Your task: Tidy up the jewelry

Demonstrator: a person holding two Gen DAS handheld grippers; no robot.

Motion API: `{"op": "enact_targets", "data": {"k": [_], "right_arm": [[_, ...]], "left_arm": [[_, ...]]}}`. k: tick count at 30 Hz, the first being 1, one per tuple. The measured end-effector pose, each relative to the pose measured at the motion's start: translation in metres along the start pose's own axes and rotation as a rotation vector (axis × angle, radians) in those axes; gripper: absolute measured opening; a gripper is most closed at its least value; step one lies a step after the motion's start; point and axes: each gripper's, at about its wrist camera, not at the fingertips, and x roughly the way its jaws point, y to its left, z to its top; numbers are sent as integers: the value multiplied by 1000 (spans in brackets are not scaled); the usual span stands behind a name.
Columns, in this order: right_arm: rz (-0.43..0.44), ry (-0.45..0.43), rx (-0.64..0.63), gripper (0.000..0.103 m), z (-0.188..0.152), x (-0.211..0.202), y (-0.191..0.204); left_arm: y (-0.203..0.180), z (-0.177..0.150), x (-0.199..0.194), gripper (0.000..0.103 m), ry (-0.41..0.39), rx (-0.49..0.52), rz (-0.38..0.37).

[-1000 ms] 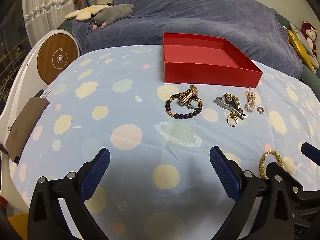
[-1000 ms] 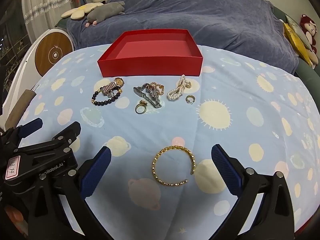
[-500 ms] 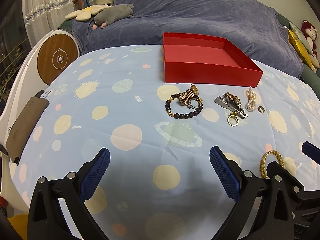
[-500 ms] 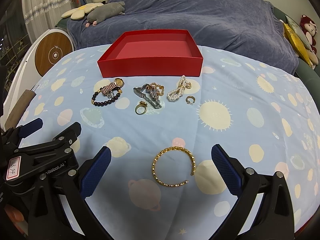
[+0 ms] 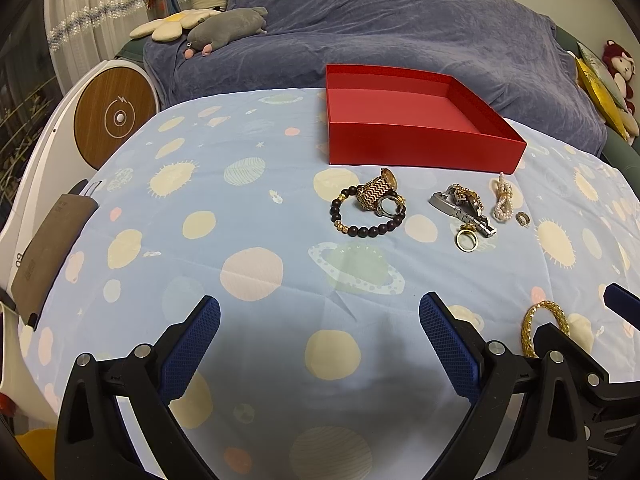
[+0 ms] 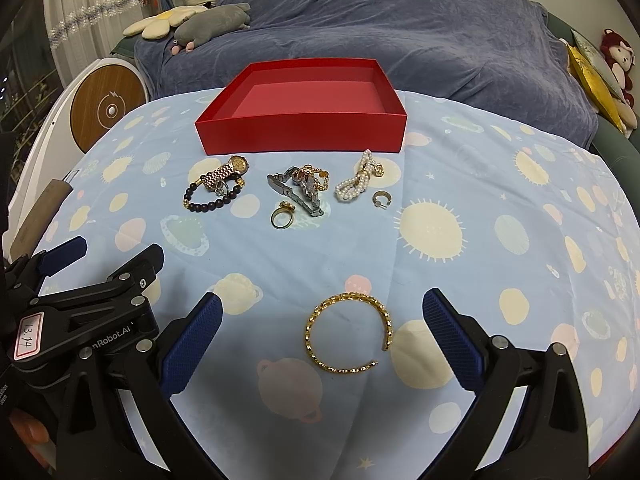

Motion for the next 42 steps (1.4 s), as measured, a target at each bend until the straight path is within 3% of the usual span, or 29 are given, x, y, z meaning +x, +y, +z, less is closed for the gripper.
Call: {"op": "enact_targets", "data": {"k": [42], "right_arm": [[-11,1,-1,98,0,2,-2]], "left_arm": [[1,-1,4,97,3,0,6]]}}
